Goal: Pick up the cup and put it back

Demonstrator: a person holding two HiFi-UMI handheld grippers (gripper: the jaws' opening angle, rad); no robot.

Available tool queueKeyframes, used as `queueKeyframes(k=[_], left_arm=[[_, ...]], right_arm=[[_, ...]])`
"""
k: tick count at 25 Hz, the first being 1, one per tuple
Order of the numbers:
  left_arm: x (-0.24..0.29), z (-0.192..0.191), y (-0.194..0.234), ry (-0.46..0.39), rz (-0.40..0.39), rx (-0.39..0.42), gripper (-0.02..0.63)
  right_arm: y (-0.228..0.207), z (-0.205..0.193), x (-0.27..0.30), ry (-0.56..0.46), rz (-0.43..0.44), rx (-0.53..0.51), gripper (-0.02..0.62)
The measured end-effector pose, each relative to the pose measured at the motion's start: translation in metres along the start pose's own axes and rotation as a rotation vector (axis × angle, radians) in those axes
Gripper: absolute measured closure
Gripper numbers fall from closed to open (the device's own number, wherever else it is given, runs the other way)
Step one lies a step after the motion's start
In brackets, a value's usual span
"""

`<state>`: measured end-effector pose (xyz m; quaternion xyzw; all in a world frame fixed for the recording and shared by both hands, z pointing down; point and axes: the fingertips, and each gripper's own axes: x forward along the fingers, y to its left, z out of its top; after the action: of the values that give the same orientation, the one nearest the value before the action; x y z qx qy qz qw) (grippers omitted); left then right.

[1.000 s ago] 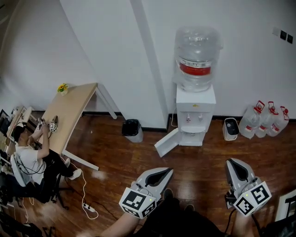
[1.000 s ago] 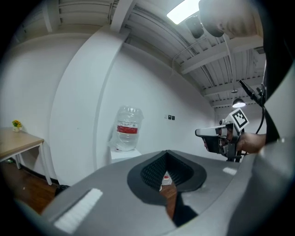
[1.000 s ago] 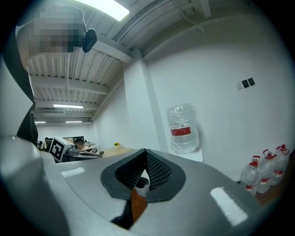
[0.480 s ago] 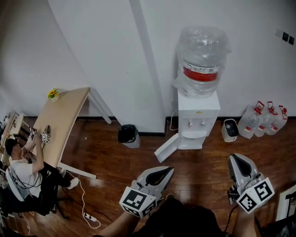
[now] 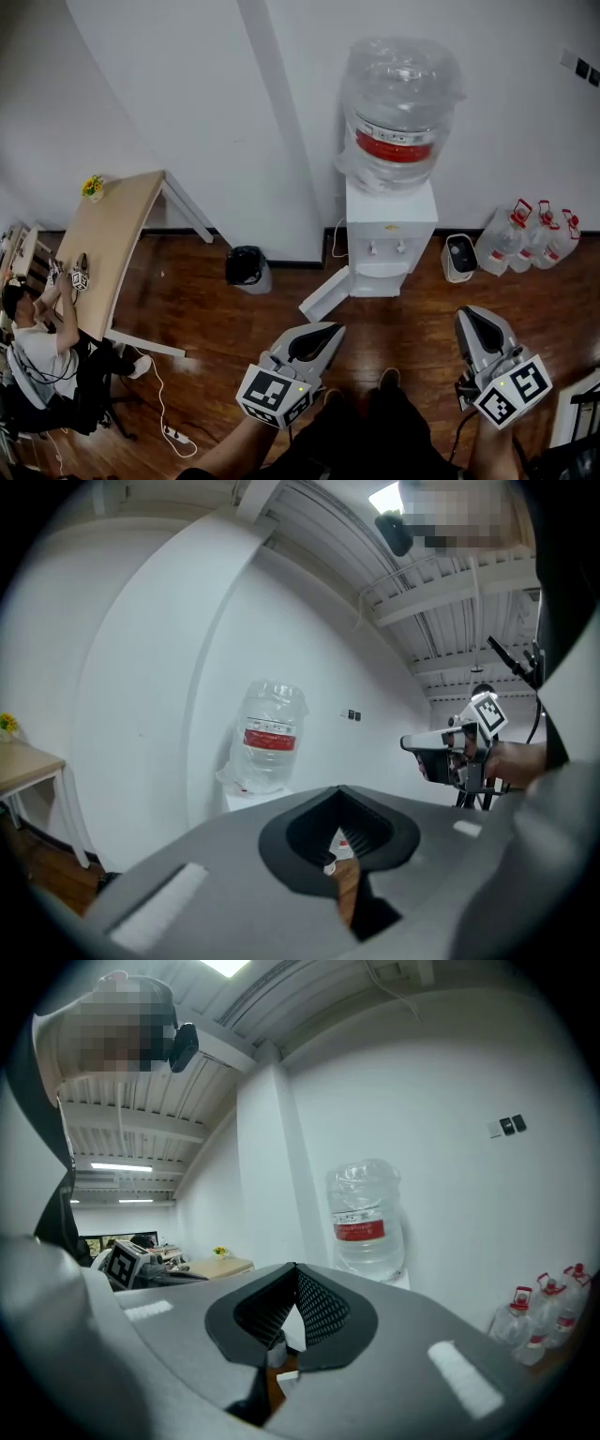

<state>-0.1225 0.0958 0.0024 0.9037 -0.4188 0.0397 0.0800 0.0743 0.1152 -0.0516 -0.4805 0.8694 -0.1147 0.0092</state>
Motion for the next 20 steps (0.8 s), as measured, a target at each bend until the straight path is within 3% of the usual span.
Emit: queueKeyframes(k=[11, 20], left_arm=[[0.075, 0.019, -0.007, -0.021, 0.046, 0.035, 0.604], [0.078, 0.03, 0.0, -0.047, 0.019, 0.06, 0.606]], right_arm=[[-0.072, 0.018, 0.026, 0.004, 0.082, 0.012, 0.594], [-0.063, 0.026, 0.044, -0.007, 0.1, -0.01, 0.594]])
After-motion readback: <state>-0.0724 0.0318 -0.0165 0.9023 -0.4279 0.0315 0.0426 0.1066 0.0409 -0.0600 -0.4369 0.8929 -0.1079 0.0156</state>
